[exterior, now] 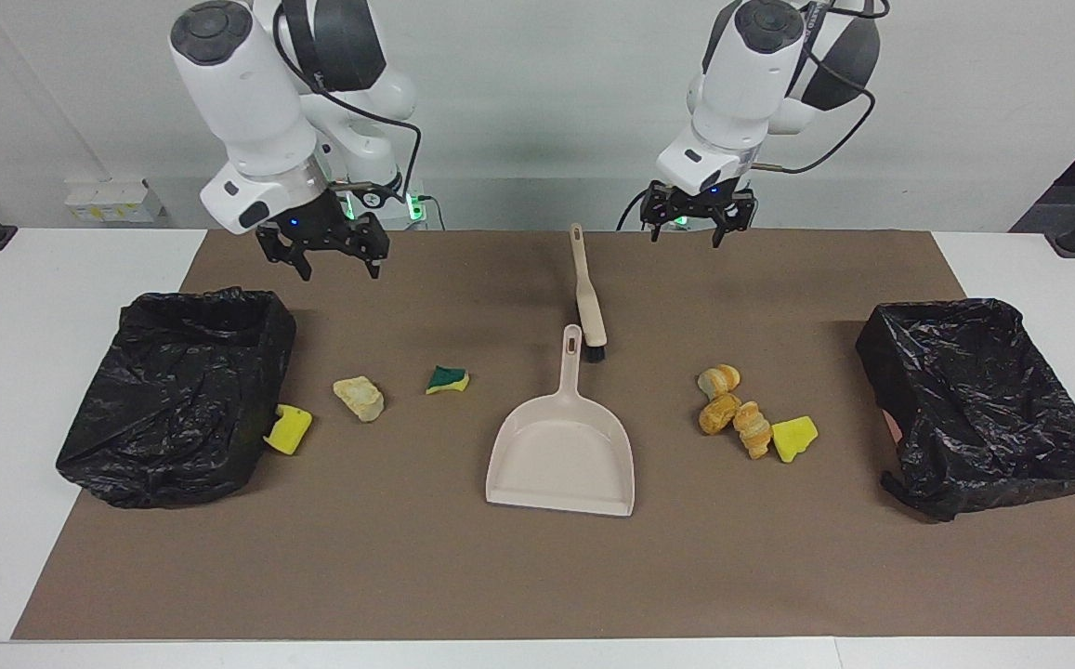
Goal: Sweep and dump trash in bin
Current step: 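Reach the left gripper to the brush while the right gripper reaches the dustpan, then grasp the brush with the left gripper while the right gripper lifts the dustpan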
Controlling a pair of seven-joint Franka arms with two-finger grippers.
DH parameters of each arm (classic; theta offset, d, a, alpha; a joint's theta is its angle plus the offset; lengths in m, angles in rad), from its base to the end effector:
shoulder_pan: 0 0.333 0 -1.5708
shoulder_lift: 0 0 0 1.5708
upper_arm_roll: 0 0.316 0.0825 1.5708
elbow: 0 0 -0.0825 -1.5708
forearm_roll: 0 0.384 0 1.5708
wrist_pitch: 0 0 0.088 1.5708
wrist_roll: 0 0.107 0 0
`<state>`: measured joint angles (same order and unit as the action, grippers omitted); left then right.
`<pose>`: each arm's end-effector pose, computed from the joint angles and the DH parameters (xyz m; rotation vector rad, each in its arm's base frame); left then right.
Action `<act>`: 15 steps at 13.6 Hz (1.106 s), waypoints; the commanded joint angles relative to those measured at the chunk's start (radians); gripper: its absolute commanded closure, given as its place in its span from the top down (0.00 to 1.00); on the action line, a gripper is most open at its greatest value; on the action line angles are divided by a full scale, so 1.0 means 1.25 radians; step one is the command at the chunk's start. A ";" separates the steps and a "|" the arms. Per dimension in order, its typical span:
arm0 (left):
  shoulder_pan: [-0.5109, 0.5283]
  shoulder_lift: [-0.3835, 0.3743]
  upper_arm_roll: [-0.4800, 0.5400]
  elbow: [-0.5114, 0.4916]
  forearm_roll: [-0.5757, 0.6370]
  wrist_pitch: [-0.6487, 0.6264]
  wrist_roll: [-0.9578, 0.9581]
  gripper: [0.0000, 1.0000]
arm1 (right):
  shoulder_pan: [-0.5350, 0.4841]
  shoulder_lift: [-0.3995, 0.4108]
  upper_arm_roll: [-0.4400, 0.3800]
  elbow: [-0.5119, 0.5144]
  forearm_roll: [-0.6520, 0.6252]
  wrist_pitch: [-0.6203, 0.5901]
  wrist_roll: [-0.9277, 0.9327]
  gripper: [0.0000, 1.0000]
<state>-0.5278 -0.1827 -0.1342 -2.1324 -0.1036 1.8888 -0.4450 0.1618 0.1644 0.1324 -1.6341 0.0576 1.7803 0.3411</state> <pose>0.3824 -0.3109 0.4805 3.0963 -0.2772 -0.1417 0.5854 0.1773 0.5174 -3.0708 0.0936 0.0620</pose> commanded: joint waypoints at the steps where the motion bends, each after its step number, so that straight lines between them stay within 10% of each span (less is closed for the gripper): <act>1: -0.080 0.001 0.015 -0.084 -0.012 0.068 -0.050 1.00 | 0.069 0.067 -0.003 0.016 0.013 0.076 0.106 1.00; 13: -0.207 0.060 0.015 -0.244 -0.012 0.315 -0.188 1.00 | 0.261 0.294 -0.009 0.105 -0.025 0.222 0.371 0.96; 14: -0.207 0.061 0.014 -0.245 -0.013 0.319 -0.189 0.90 | 0.261 0.286 -0.007 0.075 -0.023 0.221 0.376 0.95; 15: -0.207 0.060 0.015 -0.245 -0.018 0.315 -0.195 0.57 | 0.261 0.270 -0.004 0.053 -0.023 0.223 0.380 0.93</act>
<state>-0.7622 -0.0900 -0.1323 -2.4100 -0.1062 2.2537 -0.6694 0.4943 0.5317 0.1246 -1.5309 0.0471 2.0640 0.7871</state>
